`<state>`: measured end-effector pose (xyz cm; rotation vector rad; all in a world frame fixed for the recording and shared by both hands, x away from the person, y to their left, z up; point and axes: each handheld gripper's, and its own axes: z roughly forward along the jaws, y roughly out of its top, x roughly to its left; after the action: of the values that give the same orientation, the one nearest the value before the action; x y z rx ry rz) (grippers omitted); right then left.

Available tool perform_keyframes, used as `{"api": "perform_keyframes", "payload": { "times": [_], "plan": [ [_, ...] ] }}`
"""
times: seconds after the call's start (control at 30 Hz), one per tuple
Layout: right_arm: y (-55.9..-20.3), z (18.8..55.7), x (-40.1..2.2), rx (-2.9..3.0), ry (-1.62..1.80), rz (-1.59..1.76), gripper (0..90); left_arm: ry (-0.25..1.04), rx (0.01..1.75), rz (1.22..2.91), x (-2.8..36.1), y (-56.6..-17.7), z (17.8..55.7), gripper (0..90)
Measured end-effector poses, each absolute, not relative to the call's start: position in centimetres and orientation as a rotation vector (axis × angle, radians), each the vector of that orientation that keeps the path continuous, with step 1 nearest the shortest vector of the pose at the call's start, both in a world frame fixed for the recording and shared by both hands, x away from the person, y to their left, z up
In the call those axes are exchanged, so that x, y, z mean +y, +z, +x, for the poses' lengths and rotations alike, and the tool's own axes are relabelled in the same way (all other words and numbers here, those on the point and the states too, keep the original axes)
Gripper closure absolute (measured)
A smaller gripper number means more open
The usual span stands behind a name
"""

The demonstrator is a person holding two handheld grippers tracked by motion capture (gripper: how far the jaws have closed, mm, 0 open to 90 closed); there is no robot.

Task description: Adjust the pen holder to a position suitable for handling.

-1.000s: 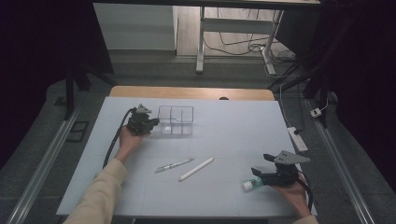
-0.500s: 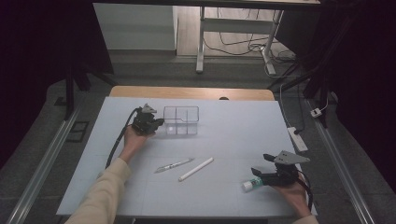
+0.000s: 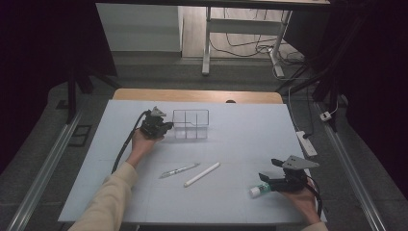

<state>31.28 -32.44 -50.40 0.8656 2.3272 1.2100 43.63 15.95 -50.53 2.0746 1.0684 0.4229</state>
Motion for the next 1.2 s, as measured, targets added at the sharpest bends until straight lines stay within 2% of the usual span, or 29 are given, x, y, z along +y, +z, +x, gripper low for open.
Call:
{"api": "perform_keyframes", "payload": {
  "times": [1.2],
  "plan": [
    [-50.6, 31.3, -32.4, 2.333, 1.206, 0.872, 20.8, 0.403, 0.999, 2.09, 12.5, -50.2, 44.8, 89.1]
  ]
}}
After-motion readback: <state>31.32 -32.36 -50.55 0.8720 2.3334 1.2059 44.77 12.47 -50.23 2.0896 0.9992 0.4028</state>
